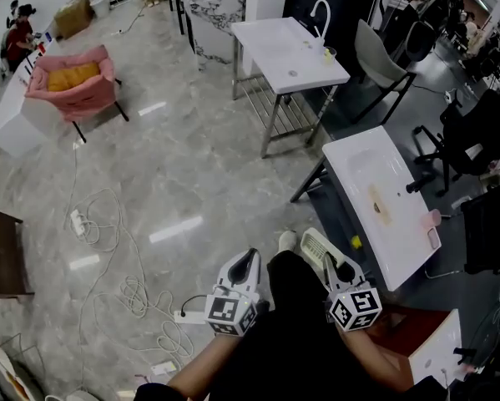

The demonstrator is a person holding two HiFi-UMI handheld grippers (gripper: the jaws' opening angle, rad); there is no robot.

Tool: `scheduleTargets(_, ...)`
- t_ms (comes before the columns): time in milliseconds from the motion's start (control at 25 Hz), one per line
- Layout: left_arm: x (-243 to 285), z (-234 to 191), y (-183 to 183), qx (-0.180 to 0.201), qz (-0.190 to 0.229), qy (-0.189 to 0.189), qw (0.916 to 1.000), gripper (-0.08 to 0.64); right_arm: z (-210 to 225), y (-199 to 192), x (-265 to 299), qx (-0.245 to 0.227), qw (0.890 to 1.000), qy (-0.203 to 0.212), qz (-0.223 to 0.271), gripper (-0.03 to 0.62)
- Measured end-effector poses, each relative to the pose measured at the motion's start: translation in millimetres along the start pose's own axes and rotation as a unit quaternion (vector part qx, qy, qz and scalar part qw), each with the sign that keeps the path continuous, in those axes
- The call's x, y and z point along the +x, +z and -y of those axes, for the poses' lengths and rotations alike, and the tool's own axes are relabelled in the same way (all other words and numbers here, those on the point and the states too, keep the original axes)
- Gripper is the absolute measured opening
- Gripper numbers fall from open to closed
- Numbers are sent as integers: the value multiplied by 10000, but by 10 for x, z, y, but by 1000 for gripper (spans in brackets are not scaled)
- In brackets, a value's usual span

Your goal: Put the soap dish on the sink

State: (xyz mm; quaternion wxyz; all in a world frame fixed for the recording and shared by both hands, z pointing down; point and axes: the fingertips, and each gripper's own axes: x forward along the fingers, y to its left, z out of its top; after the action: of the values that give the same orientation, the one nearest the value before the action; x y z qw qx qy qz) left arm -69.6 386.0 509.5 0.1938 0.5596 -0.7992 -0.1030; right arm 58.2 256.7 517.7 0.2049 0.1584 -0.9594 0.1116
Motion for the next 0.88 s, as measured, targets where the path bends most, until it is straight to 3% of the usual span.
scheduleTargets(360, 447, 246, -115, 195, -368, -295, 9987, 18, 474, -55, 105, 386, 9988, -307, 54, 20)
scheduleTargets(640, 1223, 435, -95, 458, -636, -669, 9947, 18, 1115, -11, 278, 750, 9948, -681, 97, 20)
scheduleTargets(880, 1980, 508, 153, 771, -571, -811, 9921, 18, 1724, 229, 583, 936, 9915, -891, 161, 20)
